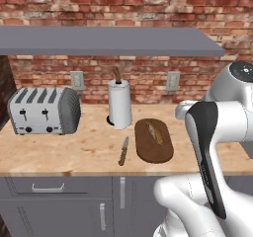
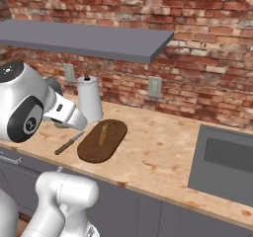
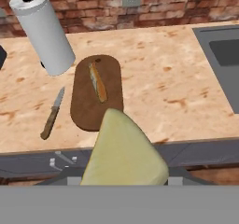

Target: Retrieve the sausage and cheese from the fridge and place them on the cutting board on the counter.

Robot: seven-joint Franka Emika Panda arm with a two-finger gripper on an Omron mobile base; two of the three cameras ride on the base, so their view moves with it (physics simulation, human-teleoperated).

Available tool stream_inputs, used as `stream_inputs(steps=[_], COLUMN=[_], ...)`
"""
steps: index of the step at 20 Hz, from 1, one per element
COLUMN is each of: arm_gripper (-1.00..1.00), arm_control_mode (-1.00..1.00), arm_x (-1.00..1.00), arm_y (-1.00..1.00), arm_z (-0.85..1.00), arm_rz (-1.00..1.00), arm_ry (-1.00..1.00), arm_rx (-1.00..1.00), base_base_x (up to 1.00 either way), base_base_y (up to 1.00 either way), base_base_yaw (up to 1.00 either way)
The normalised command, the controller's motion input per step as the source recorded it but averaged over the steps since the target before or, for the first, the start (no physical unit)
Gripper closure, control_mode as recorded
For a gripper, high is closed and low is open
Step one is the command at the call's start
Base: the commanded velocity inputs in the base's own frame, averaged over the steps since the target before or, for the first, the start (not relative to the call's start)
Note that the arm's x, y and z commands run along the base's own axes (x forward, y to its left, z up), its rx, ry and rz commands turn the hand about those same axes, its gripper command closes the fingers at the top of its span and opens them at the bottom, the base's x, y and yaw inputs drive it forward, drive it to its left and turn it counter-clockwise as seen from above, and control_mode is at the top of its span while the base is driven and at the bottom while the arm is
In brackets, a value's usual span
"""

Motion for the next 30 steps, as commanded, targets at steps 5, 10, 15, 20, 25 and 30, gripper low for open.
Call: stream_inputs(steps=[5, 10, 15, 20, 25, 30], arm_gripper=[1.0, 1.0, 1.0, 1.0, 1.0, 1.0], arm_control_mode=[-1.0, -1.0, -1.0, -1.0, -1.0, -1.0], arm_x=[0.41, 0.71, 0.62, 0.47, 0.15, -0.09], arm_y=[0.4, 0.58, 0.22, -0.07, -0.12, -0.62], arm_z=[-0.01, -0.01, -0.19, -0.58, -0.66, -0.27], arm_rz=[0.0, 0.0, 0.0, 0.0, 0.0, 0.03], arm_ry=[0.0, 0.0, 0.05, 0.1, 0.05, -0.06], arm_rx=[0.0, 0.0, 0.0, 0.03, 0.04, 0.0], base_base_x=[0.0, 0.0, 0.0, 0.0, 0.0, 0.0], base_base_y=[0.0, 0.0, 0.0, 0.0, 0.0, 0.0], base_base_yaw=[0.0, 0.0, 0.0, 0.0, 0.0, 0.0])
